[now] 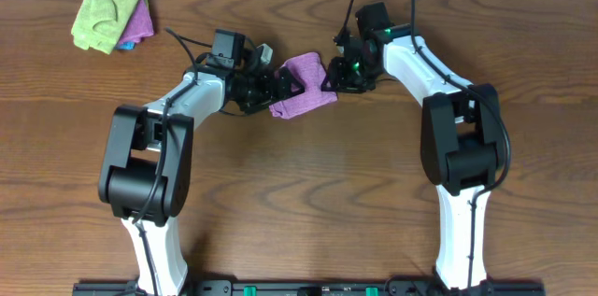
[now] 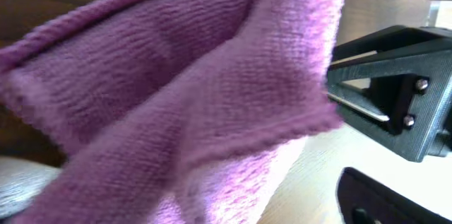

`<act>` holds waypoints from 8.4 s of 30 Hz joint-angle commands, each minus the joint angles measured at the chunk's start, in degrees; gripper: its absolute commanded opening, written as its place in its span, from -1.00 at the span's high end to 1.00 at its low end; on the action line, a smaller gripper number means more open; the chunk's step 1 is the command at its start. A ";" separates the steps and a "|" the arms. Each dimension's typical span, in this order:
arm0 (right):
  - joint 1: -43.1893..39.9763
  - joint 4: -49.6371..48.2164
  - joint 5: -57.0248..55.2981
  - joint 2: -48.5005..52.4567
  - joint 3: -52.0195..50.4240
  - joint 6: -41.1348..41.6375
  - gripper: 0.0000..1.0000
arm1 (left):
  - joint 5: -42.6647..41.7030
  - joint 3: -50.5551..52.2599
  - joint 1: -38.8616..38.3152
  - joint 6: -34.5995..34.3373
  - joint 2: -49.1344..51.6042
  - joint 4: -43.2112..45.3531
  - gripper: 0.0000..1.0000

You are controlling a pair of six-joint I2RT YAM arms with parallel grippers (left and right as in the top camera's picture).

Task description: Fold the cloth

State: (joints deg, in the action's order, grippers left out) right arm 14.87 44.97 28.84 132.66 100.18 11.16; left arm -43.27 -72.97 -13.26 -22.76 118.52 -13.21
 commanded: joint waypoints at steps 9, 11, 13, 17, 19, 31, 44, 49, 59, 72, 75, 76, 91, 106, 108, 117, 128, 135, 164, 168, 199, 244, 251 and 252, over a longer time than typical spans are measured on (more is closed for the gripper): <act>0.00 0.63 2.93 -1.09 2.47 -0.04 0.25 | 10.43 1.57 -1.55 -0.02 5.05 -1.29 0.37; -0.31 1.33 2.93 -1.99 3.48 -0.07 0.27 | 10.19 1.57 -1.55 -0.04 6.51 -1.31 0.70; -0.63 2.23 2.89 -3.02 4.52 -0.57 0.31 | 9.46 1.57 -1.55 -0.28 7.67 -1.29 0.89; -1.86 2.82 2.73 -6.69 5.27 -1.68 0.38 | 6.10 0.31 0.13 -0.66 7.02 0.68 0.89; -3.13 3.17 2.62 -9.25 5.27 -2.84 0.37 | 3.74 -2.67 1.84 -0.79 6.10 0.61 0.89; -6.93 8.41 0.92 -16.59 5.27 -5.05 0.39 | 9.20 -25.66 15.89 -8.92 -6.19 0.72 0.89; -6.93 10.10 0.96 -16.94 5.27 -5.66 0.41 | 7.54 -26.75 38.27 -17.05 -4.79 4.94 0.89; -6.93 11.23 0.96 -16.94 5.27 -5.62 0.42 | 1.38 -26.77 39.87 -20.55 0.37 14.27 0.89; -6.21 12.94 0.92 -16.94 5.27 -4.33 0.45 | -3.17 -26.77 39.89 -20.61 7.56 18.80 0.89; -4.70 13.62 0.94 -16.94 5.27 -3.48 0.41 | -2.84 -26.77 41.48 -17.88 10.27 12.15 0.76; -4.70 13.79 0.96 -16.94 5.27 -3.45 0.38 | -2.82 -26.77 42.34 -17.84 10.27 10.19 0.10; -4.70 13.79 0.96 -16.94 5.27 -3.45 0.39 | -2.84 -26.77 42.56 -17.46 10.27 9.57 0.08; -4.07 14.62 0.94 -16.94 5.27 -3.04 0.39 | -2.29 -26.80 45.13 -16.85 10.27 8.33 -0.91; -3.52 14.43 0.92 -16.94 5.27 -3.04 0.39 | -1.14 -27.34 49.51 -16.35 10.27 10.62 -0.91; -3.52 14.43 0.92 -16.94 5.27 -3.04 0.39 | -1.77 -27.43 49.57 -15.98 10.23 10.69 -0.91; -3.61 16.98 -3.74 -17.18 7.13 -3.04 -0.22 | -1.53 -29.27 50.88 -6.95 0.22 5.64 -0.91; -3.65 31.41 -19.89 -25.20 24.81 -9.14 -0.99 | 11.30 -29.24 50.01 16.37 -31.08 -30.80 -0.91; -3.65 37.22 -24.98 -36.28 24.46 -13.22 -0.99 | 23.45 -29.09 41.90 19.23 -45.16 -43.71 -0.92; -3.54 10.73 -27.10 -90.97 -47.06 -5.33 -0.99 | 64.43 15.65 -10.01 3.02 -75.91 -36.22 -0.91; -3.54 10.84 -26.91 -90.86 -47.06 -5.01 -0.98 | 64.17 15.67 -10.01 3.02 -75.91 -36.24 -0.91; -3.54 11.43 -26.91 -90.75 -47.06 -4.98 -0.98 | 62.97 21.49 12.68 8.35 -82.66 -29.49 -0.91; -3.54 11.43 -26.91 -90.75 -47.06 -4.98 -0.99 | 43.85 67.60 17.94 16.65 -114.51 -4.52 -0.91; -3.54 11.43 -26.91 -90.75 -47.06 -4.98 -0.98 | 43.28 67.58 15.37 17.00 -118.29 -4.52 -0.91; -3.54 11.43 -26.93 -90.75 -47.06 -4.98 -0.98 | 43.39 67.58 15.37 17.00 -118.29 -4.55 -0.91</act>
State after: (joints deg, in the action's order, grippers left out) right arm 11.09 56.31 2.07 42.09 53.04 5.50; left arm 0.56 -6.79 2.39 -6.98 0.73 -17.47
